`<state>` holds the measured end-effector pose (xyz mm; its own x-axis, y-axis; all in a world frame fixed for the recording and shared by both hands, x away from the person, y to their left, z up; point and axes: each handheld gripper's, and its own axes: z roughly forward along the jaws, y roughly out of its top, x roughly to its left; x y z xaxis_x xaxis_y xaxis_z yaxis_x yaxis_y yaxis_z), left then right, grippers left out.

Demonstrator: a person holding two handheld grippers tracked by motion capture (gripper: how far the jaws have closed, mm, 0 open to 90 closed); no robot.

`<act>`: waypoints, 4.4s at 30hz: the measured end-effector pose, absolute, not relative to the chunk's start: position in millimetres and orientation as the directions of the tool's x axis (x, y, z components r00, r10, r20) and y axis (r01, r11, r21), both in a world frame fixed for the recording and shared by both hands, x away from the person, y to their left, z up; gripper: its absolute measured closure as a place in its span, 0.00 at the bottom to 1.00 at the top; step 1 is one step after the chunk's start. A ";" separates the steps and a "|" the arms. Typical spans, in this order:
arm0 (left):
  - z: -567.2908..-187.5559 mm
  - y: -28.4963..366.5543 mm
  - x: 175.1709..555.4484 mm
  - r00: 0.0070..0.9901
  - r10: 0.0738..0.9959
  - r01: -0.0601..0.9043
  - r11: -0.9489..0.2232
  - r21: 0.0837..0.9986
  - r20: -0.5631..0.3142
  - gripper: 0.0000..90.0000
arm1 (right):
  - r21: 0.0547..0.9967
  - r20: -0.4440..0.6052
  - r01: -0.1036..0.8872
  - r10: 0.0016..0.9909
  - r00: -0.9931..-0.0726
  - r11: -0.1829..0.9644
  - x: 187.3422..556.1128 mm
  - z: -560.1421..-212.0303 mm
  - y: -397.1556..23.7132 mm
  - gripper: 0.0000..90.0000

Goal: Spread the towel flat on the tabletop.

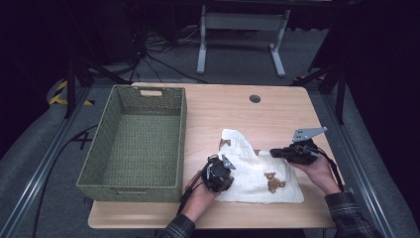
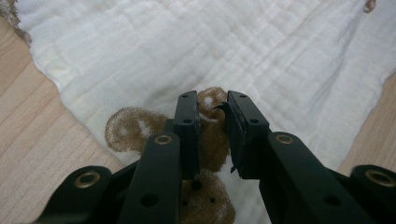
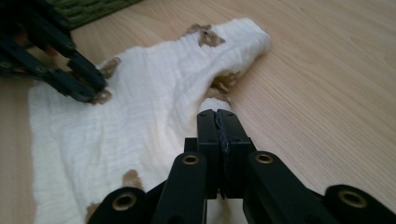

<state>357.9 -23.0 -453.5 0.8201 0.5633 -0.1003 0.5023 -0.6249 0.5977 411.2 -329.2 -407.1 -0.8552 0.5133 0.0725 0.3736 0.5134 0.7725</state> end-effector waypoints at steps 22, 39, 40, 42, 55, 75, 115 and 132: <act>-455.0 -22.3 356.9 0.817 0.568 0.500 -0.614 0.611 -0.098 0.82 | 0.648 0.106 0.300 0.308 -0.946 0.700 350.8 -448.8 -266.3 0.99; -455.7 -21.4 357.3 0.818 0.565 0.502 -0.606 0.617 -0.109 0.82 | 0.772 0.059 0.307 0.418 -0.906 0.556 360.2 -409.6 -309.5 0.81; -455.8 -21.3 357.5 0.817 0.566 0.503 -0.605 0.618 -0.111 0.82 | 0.772 0.058 0.318 0.437 -0.898 0.551 363.0 -409.8 -314.2 0.82; -455.7 -21.1 357.6 0.818 0.565 0.502 -0.606 0.617 -0.111 0.82 | 0.761 0.075 0.353 0.466 -0.882 0.545 369.8 -413.1 -322.0 0.82; -455.3 -20.6 357.8 0.820 0.562 0.501 -0.611 0.613 -0.110 0.82 | 0.687 0.162 0.420 0.439 -0.884 0.593 395.8 -443.9 -297.3 0.80; -455.1 -22.2 355.8 0.827 0.557 0.479 -0.629 0.612 -0.075 0.82 | 0.726 0.028 0.391 0.543 -0.839 0.566 396.3 -419.3 -331.8 0.99; -453.8 -16.3 352.4 0.823 0.563 0.489 -0.636 0.597 -0.073 0.81 | 0.659 0.055 0.537 0.678 -0.733 0.527 434.4 -447.5 -357.0 1.00; -452.8 -13.5 349.0 0.823 0.564 0.491 -0.646 0.585 -0.068 0.81 | 0.728 -0.021 0.528 0.784 -0.620 0.437 455.4 -437.9 -379.8 0.89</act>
